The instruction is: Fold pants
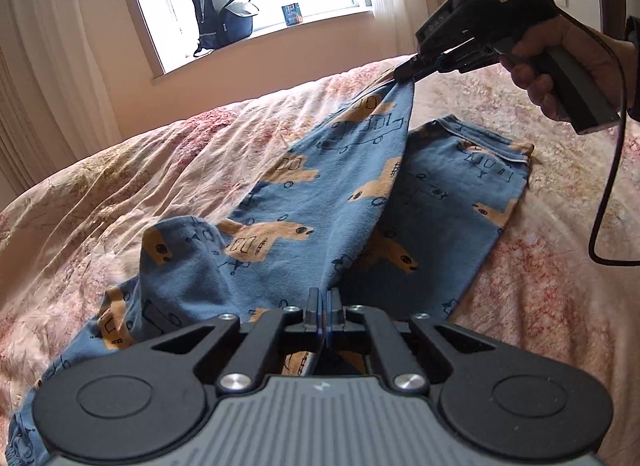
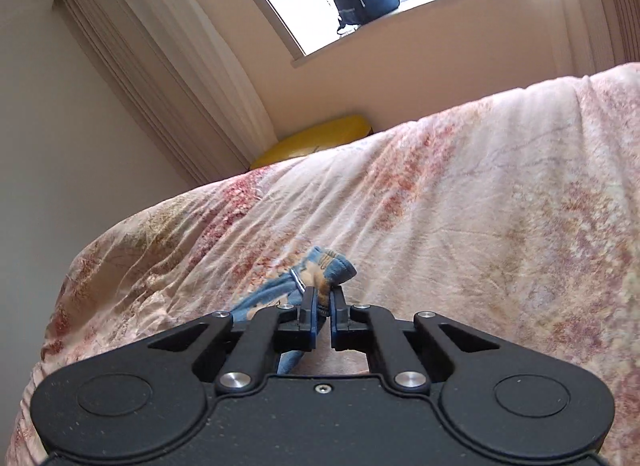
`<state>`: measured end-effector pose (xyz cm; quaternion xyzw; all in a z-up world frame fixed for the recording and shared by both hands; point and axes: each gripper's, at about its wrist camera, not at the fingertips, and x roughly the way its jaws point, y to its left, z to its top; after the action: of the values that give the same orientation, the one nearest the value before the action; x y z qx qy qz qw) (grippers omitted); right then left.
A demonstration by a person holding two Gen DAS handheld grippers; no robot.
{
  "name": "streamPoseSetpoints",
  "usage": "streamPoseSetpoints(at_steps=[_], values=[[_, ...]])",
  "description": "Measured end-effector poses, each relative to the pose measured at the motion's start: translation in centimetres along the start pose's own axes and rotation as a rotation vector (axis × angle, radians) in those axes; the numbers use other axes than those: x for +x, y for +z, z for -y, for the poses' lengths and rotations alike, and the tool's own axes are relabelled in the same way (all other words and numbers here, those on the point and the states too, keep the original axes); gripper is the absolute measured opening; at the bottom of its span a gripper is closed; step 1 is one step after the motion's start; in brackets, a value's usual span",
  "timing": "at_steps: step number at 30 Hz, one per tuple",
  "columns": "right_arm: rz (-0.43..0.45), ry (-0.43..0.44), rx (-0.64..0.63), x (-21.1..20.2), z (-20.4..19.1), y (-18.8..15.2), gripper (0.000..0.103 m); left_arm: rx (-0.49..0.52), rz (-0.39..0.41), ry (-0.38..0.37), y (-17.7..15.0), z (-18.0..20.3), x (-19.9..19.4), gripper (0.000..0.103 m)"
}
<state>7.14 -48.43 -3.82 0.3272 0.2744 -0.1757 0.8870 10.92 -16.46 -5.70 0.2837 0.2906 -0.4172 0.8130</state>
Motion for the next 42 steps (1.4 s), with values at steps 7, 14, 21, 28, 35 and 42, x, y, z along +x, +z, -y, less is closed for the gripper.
streamPoseSetpoints(at_steps=[7, 14, 21, 28, 35, 42], values=[[0.066, -0.052, -0.047, -8.8, 0.2, -3.2, 0.006, 0.085, 0.013, -0.065, -1.2, 0.6, -1.9, 0.001], [0.004, -0.161, -0.013, -8.5, 3.3, -9.6, 0.006, 0.175, -0.04, -0.052, -3.7, 3.2, 0.1, 0.001], [0.035, -0.187, -0.068, -8.5, 3.1, -10.8, 0.006, 0.15, -0.034, -0.05, -3.6, 2.8, 0.4, 0.001], [0.015, -0.222, -0.105, -8.4, 2.9, -11.6, 0.006, 0.133, -0.054, -0.063, -3.9, 2.4, 1.1, 0.003], [0.002, -0.248, -0.279, -9.2, 1.2, -10.5, 0.049, -0.013, -0.034, -0.14, -3.9, -0.7, -0.7, 0.062], [-0.156, -0.134, -0.699, -6.8, -5.3, -6.1, 0.102, -0.012, -0.007, 0.03, -4.6, -9.1, -4.1, 0.096]])
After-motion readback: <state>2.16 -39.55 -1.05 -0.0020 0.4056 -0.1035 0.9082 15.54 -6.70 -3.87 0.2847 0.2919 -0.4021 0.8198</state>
